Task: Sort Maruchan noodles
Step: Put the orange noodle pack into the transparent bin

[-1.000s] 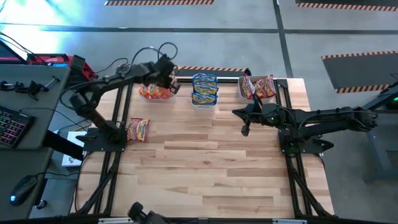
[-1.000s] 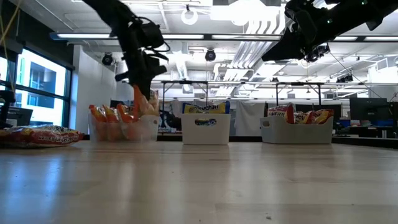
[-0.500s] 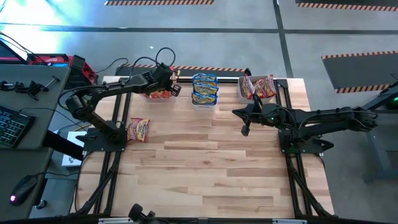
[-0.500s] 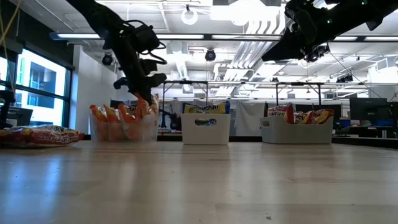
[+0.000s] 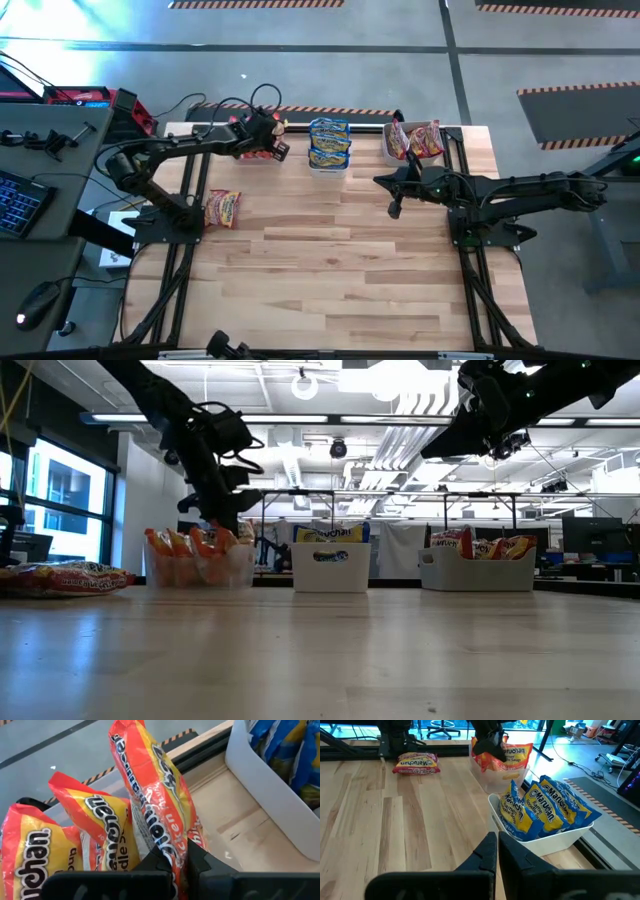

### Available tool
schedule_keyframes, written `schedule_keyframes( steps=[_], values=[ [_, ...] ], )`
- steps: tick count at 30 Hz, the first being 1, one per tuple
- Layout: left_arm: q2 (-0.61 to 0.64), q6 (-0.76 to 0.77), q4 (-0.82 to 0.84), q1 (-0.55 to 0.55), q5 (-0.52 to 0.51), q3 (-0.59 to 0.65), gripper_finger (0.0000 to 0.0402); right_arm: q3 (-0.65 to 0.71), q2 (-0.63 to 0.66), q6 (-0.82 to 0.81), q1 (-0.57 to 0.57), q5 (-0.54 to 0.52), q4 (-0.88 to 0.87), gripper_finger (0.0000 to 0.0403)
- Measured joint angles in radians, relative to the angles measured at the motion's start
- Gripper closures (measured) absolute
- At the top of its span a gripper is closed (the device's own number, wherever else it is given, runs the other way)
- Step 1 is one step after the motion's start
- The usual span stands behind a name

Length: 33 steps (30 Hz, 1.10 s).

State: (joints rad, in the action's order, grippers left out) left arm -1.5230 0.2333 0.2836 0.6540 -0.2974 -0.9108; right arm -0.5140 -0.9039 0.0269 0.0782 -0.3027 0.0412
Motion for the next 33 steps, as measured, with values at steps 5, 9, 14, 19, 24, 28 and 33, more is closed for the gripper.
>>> schedule_keyframes(
  steps=[5, 9, 14, 19, 24, 28, 33],
  values=[
    [0.000, -0.010, 0.001, 0.001, -0.001, 0.000, 0.0401, 0.000, 0.000, 0.000, 0.000, 0.000, 0.000, 0.0403],
    [0.000, -0.018, 0.008, 0.013, -0.002, 0.000, 0.0401, 0.000, 0.000, 0.000, 0.000, 0.000, 0.000, 0.0403],
    [-0.001, -0.027, 0.008, 0.013, -0.019, 0.000, 0.0401, 0.000, 0.000, 0.000, 0.000, 0.000, 0.000, 0.0403],
    [-0.011, -0.042, 0.004, 0.012, -0.029, 0.000, 0.0399, 0.000, 0.000, 0.000, 0.000, 0.000, 0.000, 0.0403],
    [0.008, -0.120, 0.063, 0.013, -0.022, -0.035, 0.0362, 0.000, 0.000, 0.000, 0.000, 0.000, 0.000, 0.0403],
    [0.027, -0.166, 0.157, 0.009, -0.004, -0.094, 0.0315, 0.000, 0.000, 0.000, 0.000, 0.000, 0.000, 0.0403],
    [0.066, -0.219, 0.268, -0.012, -0.004, -0.160, 0.0272, 0.000, 0.000, 0.000, 0.000, 0.000, 0.000, 0.0403]
  ],
)
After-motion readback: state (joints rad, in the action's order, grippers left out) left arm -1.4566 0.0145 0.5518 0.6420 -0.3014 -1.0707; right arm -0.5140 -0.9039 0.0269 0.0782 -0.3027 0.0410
